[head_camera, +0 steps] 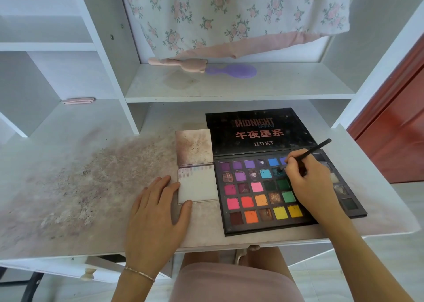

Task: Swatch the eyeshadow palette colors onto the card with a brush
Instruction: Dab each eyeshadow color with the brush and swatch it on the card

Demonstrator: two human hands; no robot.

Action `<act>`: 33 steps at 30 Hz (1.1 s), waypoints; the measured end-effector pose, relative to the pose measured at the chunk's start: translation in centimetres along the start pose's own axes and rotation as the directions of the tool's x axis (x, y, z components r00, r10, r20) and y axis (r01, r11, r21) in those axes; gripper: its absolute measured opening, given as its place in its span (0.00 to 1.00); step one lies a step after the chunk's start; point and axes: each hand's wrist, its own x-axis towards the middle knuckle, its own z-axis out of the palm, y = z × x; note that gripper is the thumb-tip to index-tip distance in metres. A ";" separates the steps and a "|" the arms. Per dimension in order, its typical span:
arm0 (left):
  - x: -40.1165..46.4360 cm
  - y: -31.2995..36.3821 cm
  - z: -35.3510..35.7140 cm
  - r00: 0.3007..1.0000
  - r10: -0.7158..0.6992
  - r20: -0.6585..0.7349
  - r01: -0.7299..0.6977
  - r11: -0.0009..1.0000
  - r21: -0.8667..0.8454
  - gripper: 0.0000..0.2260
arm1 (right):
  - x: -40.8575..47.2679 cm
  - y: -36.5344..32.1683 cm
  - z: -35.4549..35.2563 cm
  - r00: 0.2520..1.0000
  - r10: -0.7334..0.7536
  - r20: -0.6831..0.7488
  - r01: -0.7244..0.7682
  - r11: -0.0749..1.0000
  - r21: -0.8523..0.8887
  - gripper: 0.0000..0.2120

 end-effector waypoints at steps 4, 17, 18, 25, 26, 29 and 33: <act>0.0 -0.1 0.0 1.000 0.002 -0.002 -0.002 1.000 0.001 0.23 | 0.0 0.0 0.0 1.000 -0.008 0.020 0.009 1.000 -0.012 0.13; -0.1 0.1 -0.1 1.000 -0.008 -0.007 0.008 1.000 -0.008 0.20 | -0.2 -2.4 0.9 1.000 -0.020 0.014 0.016 0.964 0.266 0.11; -0.1 0.1 -0.1 1.000 -0.008 -0.009 0.008 1.000 -0.008 0.20 | -0.2 -3.1 1.3 0.999 -0.039 0.034 0.026 0.950 0.312 0.11; 0.0 0.1 -0.1 1.000 0.005 -0.022 -0.005 1.000 0.004 0.19 | -0.6 -6.5 6.2 0.972 -0.100 0.211 -0.001 0.902 0.431 0.07; 0.0 0.1 -0.2 1.000 0.004 -0.022 -0.004 1.000 0.006 0.19 | -0.5 -6.7 6.8 0.968 -0.101 0.230 -0.009 0.901 0.433 0.06; 0.0 0.1 -0.2 1.000 0.011 -0.027 -0.011 1.000 0.017 0.18 | -0.2 -7.3 8.1 0.960 -0.116 0.255 0.002 0.912 0.410 0.06; 0.0 0.1 -0.2 0.999 0.023 -0.035 -0.022 1.000 0.017 0.18 | 0.0 -7.4 8.6 0.955 -0.110 0.275 -0.001 0.928 0.374 0.09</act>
